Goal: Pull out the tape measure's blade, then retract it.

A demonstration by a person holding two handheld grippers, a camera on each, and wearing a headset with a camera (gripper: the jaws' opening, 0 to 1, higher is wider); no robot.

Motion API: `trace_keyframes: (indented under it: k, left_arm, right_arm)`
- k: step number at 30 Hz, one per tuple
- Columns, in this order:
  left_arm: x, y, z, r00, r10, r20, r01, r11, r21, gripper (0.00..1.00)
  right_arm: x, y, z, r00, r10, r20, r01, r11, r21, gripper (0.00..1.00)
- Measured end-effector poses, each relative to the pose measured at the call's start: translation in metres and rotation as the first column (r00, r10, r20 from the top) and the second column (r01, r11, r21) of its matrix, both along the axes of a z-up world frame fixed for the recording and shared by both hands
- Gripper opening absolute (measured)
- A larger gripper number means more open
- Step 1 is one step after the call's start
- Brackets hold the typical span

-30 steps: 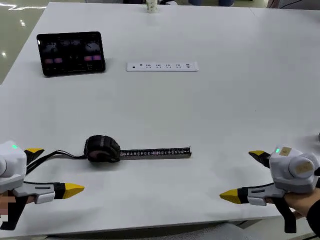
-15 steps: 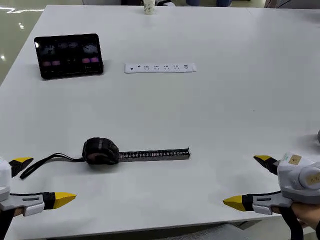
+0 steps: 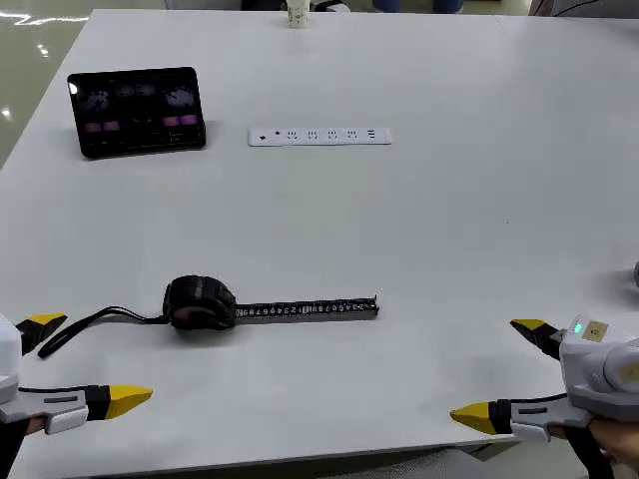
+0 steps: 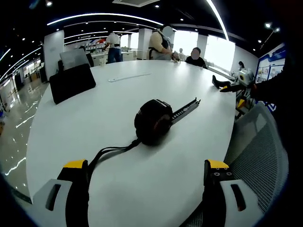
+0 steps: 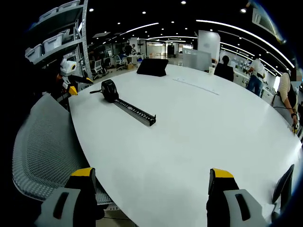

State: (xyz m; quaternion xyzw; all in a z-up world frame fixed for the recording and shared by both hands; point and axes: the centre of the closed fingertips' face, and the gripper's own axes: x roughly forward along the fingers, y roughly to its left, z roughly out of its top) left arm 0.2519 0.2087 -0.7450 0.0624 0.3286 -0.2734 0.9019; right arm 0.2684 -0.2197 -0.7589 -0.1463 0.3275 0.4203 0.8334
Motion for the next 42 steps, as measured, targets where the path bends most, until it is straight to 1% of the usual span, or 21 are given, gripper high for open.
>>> trace_keyframes:
  k: [4, 7, 10, 13, 15, 20, 22, 24, 26, 27, 29, 30, 32, 33, 36, 38, 40, 41, 42]
  left_arm:
    - [0.000, -0.003, 0.000, 1.000, -0.003, -0.001, 0.003, 1.000, -0.001, 0.99]
    - [-0.001, -0.005, -0.001, 1.000, 0.000, -0.019, 0.000, 1.000, -0.002, 0.99]
    - [0.000, -0.006, -0.001, 1.000, 0.002, -0.024, -0.002, 1.000, -0.007, 0.99]
    - [0.000, -0.007, -0.002, 1.000, 0.004, -0.030, -0.004, 1.000, -0.007, 0.99]
    - [0.000, -0.011, -0.002, 0.999, -0.001, -0.033, 0.001, 1.000, -0.011, 0.99]
    - [0.001, -0.021, 0.003, 0.999, -0.022, -0.024, 0.022, 1.000, -0.008, 0.99]
    - [0.004, -0.024, 0.006, 1.000, -0.021, -0.013, 0.021, 1.000, -0.019, 0.99]
    - [0.007, -0.028, 0.007, 1.000, -0.019, -0.011, 0.019, 0.999, -0.027, 0.99]
    - [0.009, -0.031, 0.007, 1.000, -0.018, -0.014, 0.017, 1.000, -0.022, 0.97]
    - [0.011, -0.033, 0.007, 1.000, -0.017, -0.010, 0.017, 1.000, -0.017, 0.96]
    - [0.014, -0.039, 0.008, 1.000, -0.019, -0.002, 0.019, 1.000, -0.022, 0.96]
    - [0.015, -0.041, 0.008, 1.000, -0.020, -0.003, 0.020, 0.999, -0.024, 0.96]
    - [0.015, -0.047, 0.007, 1.000, -0.028, -0.014, 0.028, 0.999, -0.029, 0.97]
    - [0.016, -0.048, 0.007, 0.999, -0.031, -0.015, 0.030, 0.999, -0.029, 0.99]
    - [0.017, -0.054, 0.008, 0.999, -0.037, -0.017, 0.037, 0.999, -0.036, 0.99]
    - [0.018, -0.057, 0.009, 0.999, -0.035, -0.019, 0.034, 0.998, -0.047, 0.99]
    - [0.020, -0.061, 0.011, 0.999, -0.037, -0.017, 0.036, 0.998, -0.050, 0.99]
    - [0.022, -0.062, 0.014, 1.000, -0.013, -0.015, 0.012, 0.997, -0.071, 0.99]
    - [0.025, -0.064, 0.017, 1.000, 0.003, -0.008, -0.003, 0.996, -0.094, 0.99]
  right_arm:
    - [0.000, -0.001, -0.003, 1.000, 0.002, -0.005, -0.002, 1.000, 0.000, 0.99]
    - [0.001, -0.002, -0.005, 1.000, 0.005, -0.005, -0.005, 1.000, -0.010, 0.99]
    - [-0.001, -0.001, -0.004, 1.000, 0.007, -0.016, -0.007, 1.000, -0.005, 0.99]
    - [-0.002, 0.000, -0.006, 1.000, 0.020, -0.020, -0.020, 1.000, -0.012, 0.99]
    - [-0.003, 0.001, -0.007, 0.999, 0.025, -0.026, -0.025, 1.000, -0.015, 0.99]
    - [-0.001, 0.001, -0.004, 1.000, 0.019, -0.017, -0.019, 1.000, -0.007, 0.99]
    - [-0.001, 0.002, -0.004, 1.000, 0.018, -0.017, -0.018, 1.000, -0.009, 0.99]
    - [0.000, 0.002, -0.003, 1.000, 0.016, -0.020, -0.016, 1.000, -0.006, 0.99]
    - [0.000, 0.003, -0.003, 1.000, 0.017, -0.022, -0.017, 1.000, -0.002, 0.99]
    - [0.000, 0.003, -0.003, 1.000, 0.021, -0.023, -0.021, 1.000, -0.004, 0.99]
    - [0.001, 0.004, -0.004, 0.999, 0.027, -0.026, -0.028, 1.000, -0.009, 0.99]
    - [0.001, 0.004, -0.003, 0.999, 0.030, -0.027, -0.030, 1.000, -0.009, 0.99]
    - [0.003, 0.005, -0.002, 0.999, 0.031, -0.023, -0.032, 0.999, -0.007, 0.99]
    - [0.004, 0.005, -0.002, 0.999, 0.030, -0.022, -0.030, 1.000, -0.008, 0.99]
    - [0.006, 0.006, 0.000, 0.999, 0.027, -0.022, -0.027, 1.000, -0.006, 0.99]
    - [0.007, 0.008, 0.000, 0.999, 0.039, -0.023, -0.039, 0.999, -0.008, 0.99]
    - [0.007, 0.011, 0.001, 0.999, 0.046, -0.027, -0.046, 0.999, 0.009, 0.99]
    - [0.009, 0.012, 0.001, 0.999, 0.035, -0.039, -0.034, 0.999, 0.028, 0.99]
    - [0.009, 0.012, 0.001, 0.999, 0.030, -0.044, -0.028, 0.999, 0.031, 0.99]
